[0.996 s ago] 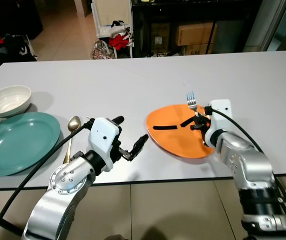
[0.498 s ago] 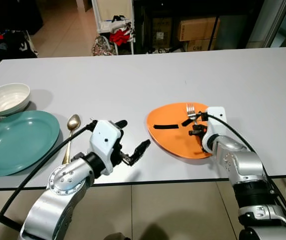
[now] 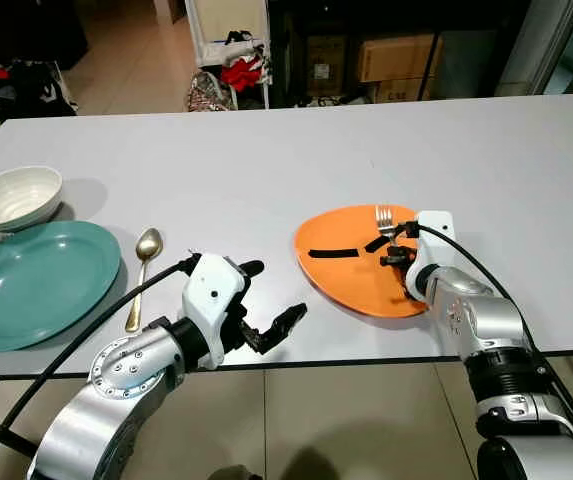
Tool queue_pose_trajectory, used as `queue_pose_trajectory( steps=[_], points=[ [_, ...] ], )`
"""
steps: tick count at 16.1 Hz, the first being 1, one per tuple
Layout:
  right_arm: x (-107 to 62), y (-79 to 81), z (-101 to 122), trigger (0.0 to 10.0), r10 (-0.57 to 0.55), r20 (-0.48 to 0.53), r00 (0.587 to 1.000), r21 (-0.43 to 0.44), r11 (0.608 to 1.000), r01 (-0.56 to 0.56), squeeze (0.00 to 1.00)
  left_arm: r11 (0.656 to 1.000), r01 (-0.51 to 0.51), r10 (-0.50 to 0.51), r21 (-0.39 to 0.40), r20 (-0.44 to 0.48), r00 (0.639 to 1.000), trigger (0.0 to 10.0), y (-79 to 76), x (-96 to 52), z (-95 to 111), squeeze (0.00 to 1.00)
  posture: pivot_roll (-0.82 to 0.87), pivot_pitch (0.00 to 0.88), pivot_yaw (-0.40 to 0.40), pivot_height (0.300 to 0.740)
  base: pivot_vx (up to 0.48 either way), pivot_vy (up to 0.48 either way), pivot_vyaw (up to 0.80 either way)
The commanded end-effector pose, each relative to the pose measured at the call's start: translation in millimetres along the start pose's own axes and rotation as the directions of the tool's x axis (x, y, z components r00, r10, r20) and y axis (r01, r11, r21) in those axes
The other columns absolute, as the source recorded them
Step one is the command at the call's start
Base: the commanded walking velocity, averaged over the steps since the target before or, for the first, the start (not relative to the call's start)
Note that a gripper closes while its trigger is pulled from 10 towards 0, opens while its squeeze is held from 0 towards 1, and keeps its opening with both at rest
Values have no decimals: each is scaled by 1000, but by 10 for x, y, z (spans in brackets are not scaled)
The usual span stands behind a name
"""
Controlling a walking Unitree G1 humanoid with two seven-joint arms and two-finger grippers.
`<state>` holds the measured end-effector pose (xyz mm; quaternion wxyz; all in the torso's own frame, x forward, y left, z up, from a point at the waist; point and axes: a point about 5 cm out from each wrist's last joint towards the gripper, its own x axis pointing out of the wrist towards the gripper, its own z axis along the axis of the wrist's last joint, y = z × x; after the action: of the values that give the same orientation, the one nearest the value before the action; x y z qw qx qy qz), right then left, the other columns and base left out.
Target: Setting the table
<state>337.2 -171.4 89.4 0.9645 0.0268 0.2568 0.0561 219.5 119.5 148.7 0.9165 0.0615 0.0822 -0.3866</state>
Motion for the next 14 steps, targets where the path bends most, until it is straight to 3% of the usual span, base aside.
queue_pose_trajectory(
  steps=[1,2,3,4,6,8,10,11,12,14],
  points=[
    [15,2,7,10000,10,-3,1000,16,1000,-10,737,1000,11,-11,10,0,1000,10000,-8,-18,26,0,68,8,82,740,0,0,0],
    [15,-1,27,10000,15,3,1000,20,1000,-15,847,1000,12,-12,13,-1,1000,10000,1,-19,32,0,67,6,84,740,0,0,0],
    [14,0,36,10000,17,6,1000,22,1000,-17,847,1000,12,-12,14,-1,1000,10000,3,-19,34,0,67,6,84,740,0,0,0],
    [2,7,86,10000,24,23,999,23,999,-24,988,1000,12,-12,16,0,1000,10000,15,-15,47,0,66,3,86,740,0,0,0],
    [-120,7,232,10000,12,80,997,9,1000,-13,1000,1000,-7,7,16,17,1000,10000,40,-27,81,0,66,3,86,740,0,0,0],
    [-445,37,349,10000,5,141,990,-11,1000,-4,1000,998,-55,56,-16,61,997,10000,61,-89,133,0,75,3,74,740,0,0,0],
    [-605,63,336,10000,6,155,988,-45,999,1,1000,997,-74,76,-23,81,994,10000,63,-118,161,0,69,7,80,740,0,0,0],
    [-770,123,309,10000,21,188,982,-95,995,-3,1000,994,-107,108,-17,83,991,10000,75,-139,170,0,61,8,88,740,0,0,0],
    [-960,248,317,10000,73,264,962,-149,988,-35,1000,984,-178,180,-30,72,981,10000,114,-143,149,0,56,8,93,740,0,0,0],
    [-1157,423,303,10000,153,339,928,-206,975,-85,1000,929,-367,370,-51,76,926,10000,232,-120,99,0,35,3,106,740,0,0,800]
  ],
)
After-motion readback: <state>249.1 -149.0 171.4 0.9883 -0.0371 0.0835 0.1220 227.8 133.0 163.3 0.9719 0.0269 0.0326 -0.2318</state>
